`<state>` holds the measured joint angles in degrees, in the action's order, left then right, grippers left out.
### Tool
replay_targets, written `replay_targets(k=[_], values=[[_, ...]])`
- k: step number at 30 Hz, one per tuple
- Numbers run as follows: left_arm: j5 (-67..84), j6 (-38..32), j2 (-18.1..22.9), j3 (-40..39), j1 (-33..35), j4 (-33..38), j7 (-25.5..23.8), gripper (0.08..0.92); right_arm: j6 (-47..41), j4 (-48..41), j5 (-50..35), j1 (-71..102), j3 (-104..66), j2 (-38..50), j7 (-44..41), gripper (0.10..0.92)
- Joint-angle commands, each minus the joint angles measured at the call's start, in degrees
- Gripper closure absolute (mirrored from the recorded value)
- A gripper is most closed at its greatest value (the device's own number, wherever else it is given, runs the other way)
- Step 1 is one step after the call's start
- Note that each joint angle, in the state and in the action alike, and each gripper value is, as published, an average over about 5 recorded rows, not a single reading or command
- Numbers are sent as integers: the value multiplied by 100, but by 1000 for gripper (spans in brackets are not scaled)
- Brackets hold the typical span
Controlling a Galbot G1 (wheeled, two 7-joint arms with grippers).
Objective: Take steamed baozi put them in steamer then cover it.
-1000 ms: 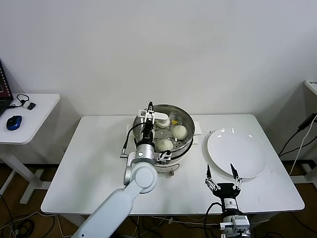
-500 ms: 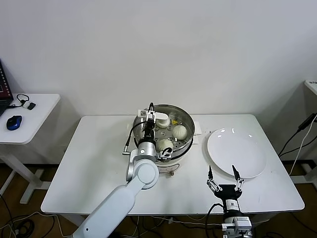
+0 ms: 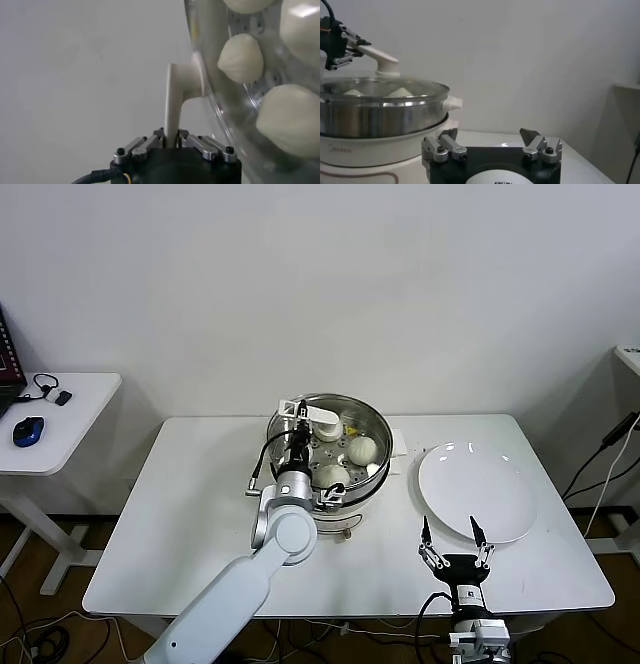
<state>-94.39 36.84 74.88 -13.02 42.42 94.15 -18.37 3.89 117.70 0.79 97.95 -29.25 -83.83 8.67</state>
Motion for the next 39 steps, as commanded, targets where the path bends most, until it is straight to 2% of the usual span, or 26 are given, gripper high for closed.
replay_targets(k=[1, 11, 18, 24, 29, 34, 39], values=[[4, -12, -97, -13, -39, 145, -20, 785, 1, -3, -3, 2, 0, -7, 3, 203], [157, -100, -943, 143, -245, 988, -546, 785, -51, -3, 38, -36, 33, -18, -2, 203], [740, -127, -1839, 873, 197, 1623, -570, 785, -93, -58, 37, -104, 70, -10, -8, 203], [1839, -288, -2836, 1563, 947, 2197, -133, 785, -116, -101, 38, -136, 77, -11, -6, 203], [2626, -768, -3381, 2276, 1731, 2294, 601, 785, -111, -121, 36, -129, 46, -5, -3, 203], [3250, -1306, -3667, 2914, 2253, 2164, 1096, 785, -83, -174, 35, -118, 30, -11, 3, 203], [3849, -1809, -3744, 3274, 2340, 1686, 1513, 785, -24, -195, 31, -50, 6, -28, 8, 203]])
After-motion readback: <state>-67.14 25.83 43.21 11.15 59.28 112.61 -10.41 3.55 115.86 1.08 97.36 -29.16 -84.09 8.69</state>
